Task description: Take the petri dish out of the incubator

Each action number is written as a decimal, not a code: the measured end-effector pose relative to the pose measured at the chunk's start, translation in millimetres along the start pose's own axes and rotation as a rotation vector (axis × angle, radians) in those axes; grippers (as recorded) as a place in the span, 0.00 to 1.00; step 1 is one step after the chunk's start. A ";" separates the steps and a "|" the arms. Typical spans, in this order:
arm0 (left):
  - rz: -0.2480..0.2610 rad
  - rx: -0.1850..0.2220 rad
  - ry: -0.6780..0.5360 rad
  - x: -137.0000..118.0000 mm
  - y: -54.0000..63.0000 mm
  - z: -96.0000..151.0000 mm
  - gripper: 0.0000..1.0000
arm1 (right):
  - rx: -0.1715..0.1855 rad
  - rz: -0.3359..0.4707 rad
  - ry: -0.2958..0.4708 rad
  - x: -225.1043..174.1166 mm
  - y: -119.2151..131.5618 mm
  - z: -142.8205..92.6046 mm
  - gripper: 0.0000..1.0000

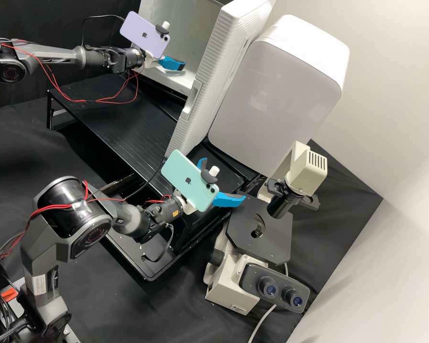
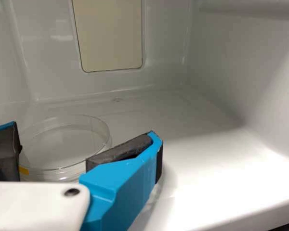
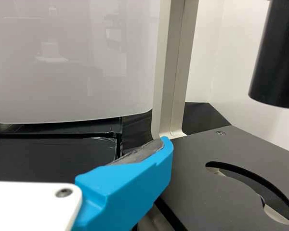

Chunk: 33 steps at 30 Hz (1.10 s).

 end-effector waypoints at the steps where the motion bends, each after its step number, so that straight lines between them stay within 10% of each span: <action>1: 0.000 0.000 0.000 0.0 0.0 0.0 0.00 | 0.000 0.000 0.000 0.0 0.0 0.0 1.00; 33: 0.000 0.011 -0.001 -0.2 -1.5 0.6 0.00 | 0.000 0.000 0.000 0.0 0.0 0.0 1.00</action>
